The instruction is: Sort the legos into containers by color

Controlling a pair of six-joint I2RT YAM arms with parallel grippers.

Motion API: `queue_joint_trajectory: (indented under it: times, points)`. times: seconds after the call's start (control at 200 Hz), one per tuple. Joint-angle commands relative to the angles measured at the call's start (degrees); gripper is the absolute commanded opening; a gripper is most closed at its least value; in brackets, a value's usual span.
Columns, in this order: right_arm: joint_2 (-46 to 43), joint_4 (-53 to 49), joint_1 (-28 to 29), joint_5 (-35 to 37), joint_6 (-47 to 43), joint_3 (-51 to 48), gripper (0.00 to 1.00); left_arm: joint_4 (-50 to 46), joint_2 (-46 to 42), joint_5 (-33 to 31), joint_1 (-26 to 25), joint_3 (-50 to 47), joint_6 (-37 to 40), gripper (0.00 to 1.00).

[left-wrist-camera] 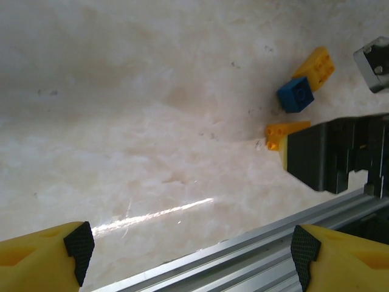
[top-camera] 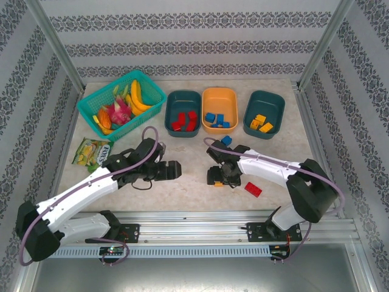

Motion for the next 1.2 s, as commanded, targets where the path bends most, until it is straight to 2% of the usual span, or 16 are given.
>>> queue_joint_trajectory:
  times: [0.0, 0.17, 0.34, 0.45, 0.605, 0.714, 0.854, 0.999, 1.199]
  points:
    - [1.75, 1.04, 0.79, -0.23, -0.33, -0.01, 0.73, 2.01, -2.79, -1.24, -0.83, -1.8, -1.18, 0.86]
    - [3.44, 1.97, 0.91, 0.51, 0.22, 0.66, 0.65, 2.95, -1.66, -1.17, -0.89, -1.74, -0.78, 0.86]
    - [3.68, 1.63, 1.51, 1.4, 0.77, 1.48, 0.45, 4.95, 0.43, -0.74, -1.24, -1.4, -0.35, 0.86]
    - [0.8, 0.04, 1.74, 2.49, 1.59, 2.02, 0.37, 6.28, 1.26, -0.37, -1.58, -0.78, -0.13, 0.85]
    - [-7.65, -6.01, 0.34, 5.9, 1.85, 6.17, 0.34, 7.26, 2.82, -0.4, -1.77, 3.32, 0.13, 0.85]
    - [-12.08, -8.24, -5.45, 6.71, 0.1, 9.92, 0.32, 8.3, 6.25, -0.26, -1.77, 8.66, 1.05, 0.86]
    - [-11.85, -6.08, -17.19, 5.3, -4.02, 14.86, 0.31, 11.22, 13.31, 1.09, -1.61, 16.46, 2.39, 0.87]
    - [-3.27, -4.43, -28.2, 2.76, -8.73, 24.55, 0.3, 13.83, 22.07, 3.29, -0.92, 25.19, 4.59, 0.88]
    - [12.69, -4.3, -38.42, 1.95, -13.22, 40.27, 0.29, 16.43, 32.62, 6.13, 0.82, 37.62, 6.78, 0.88]
